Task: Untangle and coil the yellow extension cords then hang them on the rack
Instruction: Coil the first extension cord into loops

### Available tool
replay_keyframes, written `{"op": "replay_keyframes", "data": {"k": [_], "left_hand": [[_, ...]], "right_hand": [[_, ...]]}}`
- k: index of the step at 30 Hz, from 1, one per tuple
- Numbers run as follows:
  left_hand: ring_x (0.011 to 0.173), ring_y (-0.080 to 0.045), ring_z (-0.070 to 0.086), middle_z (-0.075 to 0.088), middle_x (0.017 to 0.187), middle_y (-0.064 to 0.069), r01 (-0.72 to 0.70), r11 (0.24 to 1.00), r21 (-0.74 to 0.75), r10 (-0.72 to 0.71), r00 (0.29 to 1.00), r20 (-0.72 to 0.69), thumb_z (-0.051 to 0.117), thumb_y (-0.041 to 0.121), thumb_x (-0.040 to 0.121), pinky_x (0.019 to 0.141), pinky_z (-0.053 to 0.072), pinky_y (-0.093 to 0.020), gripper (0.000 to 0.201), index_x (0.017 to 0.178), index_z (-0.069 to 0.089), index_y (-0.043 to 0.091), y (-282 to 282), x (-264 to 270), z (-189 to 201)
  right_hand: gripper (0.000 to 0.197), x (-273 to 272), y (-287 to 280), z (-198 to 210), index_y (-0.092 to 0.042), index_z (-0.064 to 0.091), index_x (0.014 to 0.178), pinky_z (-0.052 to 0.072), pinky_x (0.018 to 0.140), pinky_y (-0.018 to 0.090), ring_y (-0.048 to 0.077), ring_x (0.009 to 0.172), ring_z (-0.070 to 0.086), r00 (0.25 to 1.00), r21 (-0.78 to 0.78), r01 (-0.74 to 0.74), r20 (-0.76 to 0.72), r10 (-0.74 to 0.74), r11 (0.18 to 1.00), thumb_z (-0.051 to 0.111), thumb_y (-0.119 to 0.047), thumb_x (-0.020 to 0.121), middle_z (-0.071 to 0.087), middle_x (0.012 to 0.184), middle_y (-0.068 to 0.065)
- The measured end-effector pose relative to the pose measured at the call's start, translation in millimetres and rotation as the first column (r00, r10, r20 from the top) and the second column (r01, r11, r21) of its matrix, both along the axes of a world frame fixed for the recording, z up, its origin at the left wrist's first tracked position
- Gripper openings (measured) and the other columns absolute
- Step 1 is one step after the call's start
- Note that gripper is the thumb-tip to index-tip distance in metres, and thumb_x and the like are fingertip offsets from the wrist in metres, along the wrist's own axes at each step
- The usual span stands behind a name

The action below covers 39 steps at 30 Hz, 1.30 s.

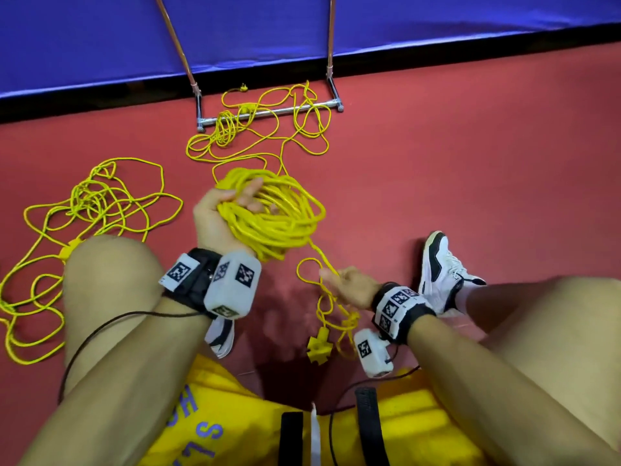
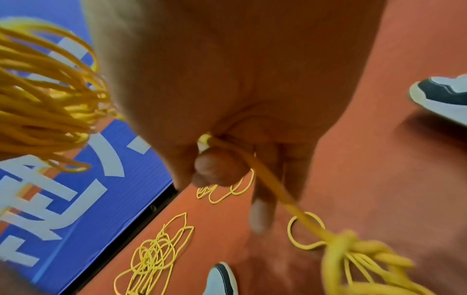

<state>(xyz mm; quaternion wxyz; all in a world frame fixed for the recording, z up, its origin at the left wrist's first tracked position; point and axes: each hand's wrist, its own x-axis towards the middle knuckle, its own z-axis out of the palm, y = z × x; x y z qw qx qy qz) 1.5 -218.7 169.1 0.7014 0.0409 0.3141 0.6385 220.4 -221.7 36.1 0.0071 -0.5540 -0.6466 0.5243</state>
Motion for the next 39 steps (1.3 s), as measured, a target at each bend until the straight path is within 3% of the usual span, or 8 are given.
{"op": "replay_keyframes", "data": {"k": [5,10,15,20,26,30,34,39], "left_hand": [[0.056,-0.014,0.059,0.063,0.068,-0.001,-0.347,0.937,-0.036,0.343,0.936,-0.079,0.052,0.016,0.085,0.064,0.051,-0.026,0.025,0.067,0.067,0.008,18.6,-20.3,4.3],[0.052,-0.017,0.057,0.06,0.06,-0.001,-0.529,0.849,-0.007,0.472,0.764,-0.44,0.073,0.004,0.079,0.056,0.048,-0.032,0.019,0.091,0.059,0.006,32.4,-26.5,-15.6],[0.043,-0.005,0.039,0.049,0.049,0.01,-0.172,0.963,0.205,0.225,0.105,-0.969,0.078,0.018,0.075,0.053,0.039,-0.027,0.04,0.052,0.046,0.017,25.8,-22.0,-35.8],[0.051,-0.02,0.029,0.033,0.051,0.004,0.371,0.923,-0.099,-0.016,-0.219,-0.976,0.063,0.042,0.06,0.052,0.034,-0.041,0.043,0.055,0.027,0.018,11.7,-7.8,-47.6],[0.056,-0.018,0.043,0.049,0.057,-0.002,0.586,0.753,-0.299,-0.434,0.1,-0.896,0.073,0.028,0.057,0.059,0.036,-0.032,0.031,0.065,0.055,0.004,-6.2,13.4,-45.6],[0.05,-0.028,0.054,0.061,0.06,-0.017,0.615,0.719,-0.323,-0.64,0.406,-0.653,0.081,0.036,0.053,0.061,0.046,-0.035,0.051,0.08,0.066,-0.004,-13.4,22.9,-46.7],[0.042,-0.018,0.05,0.058,0.051,-0.007,0.725,0.642,-0.25,-0.728,0.474,-0.494,0.076,0.066,0.062,0.049,0.04,-0.028,0.071,0.087,0.072,0.0,-22.1,35.2,-45.4],[0.043,-0.013,0.052,0.059,0.051,-0.004,0.721,0.635,-0.278,-0.661,0.321,-0.678,0.072,0.011,0.068,0.048,0.045,-0.022,0.048,0.102,0.059,-0.021,-23.8,32.7,-44.5]], "right_hand": [[0.038,0.0,-10.7,-17.5,-0.02,0.047,0.063,0.04,0.052,0.029,0.012,0.043,0.046,0.997,-0.096,-0.011,-0.08,0.003,0.995,0.057,-0.029,0.098,0.05,0.047,-0.006],[0.022,-1.3,-13.5,3.9,-0.021,0.056,0.073,0.041,0.059,0.019,0.012,0.058,0.053,0.992,0.155,-0.125,0.017,0.124,0.98,0.063,-0.024,0.093,0.055,0.062,-0.009],[0.016,-14.6,-22.4,53.8,-0.011,0.057,0.097,0.043,0.063,0.036,0.031,0.069,0.053,0.917,0.529,-0.382,0.115,0.382,0.757,0.061,-0.014,0.082,0.056,0.07,-0.002],[0.041,-9.7,-21.0,81.8,-0.02,0.056,0.104,0.047,0.067,0.037,0.022,0.081,0.055,0.937,0.804,-0.202,-0.008,0.349,0.56,0.053,-0.002,0.068,0.06,0.09,0.001],[0.041,1.4,-7.5,82.9,-0.028,0.05,0.1,0.033,0.075,0.035,0.024,0.074,0.059,0.975,0.962,-0.011,-0.05,0.216,0.271,0.049,-0.001,0.07,0.062,0.085,0.0],[0.037,3.5,-0.3,82.5,-0.025,0.058,0.1,0.029,0.086,0.041,0.023,0.111,0.059,0.997,0.994,0.04,-0.046,0.061,0.104,0.057,-0.005,0.068,0.065,0.106,-0.002],[0.037,2.1,3.8,80.5,-0.016,0.065,0.098,0.039,0.083,0.042,0.025,0.115,0.053,0.997,0.972,0.04,-0.055,0.06,0.231,0.069,-0.003,0.064,0.063,0.116,0.006],[0.02,29.2,20.4,77.3,-0.019,0.073,0.092,0.054,0.07,0.039,0.023,0.075,0.066,0.998,0.806,0.022,-0.056,0.04,0.591,0.073,-0.036,0.08,0.07,0.08,0.0]]}}
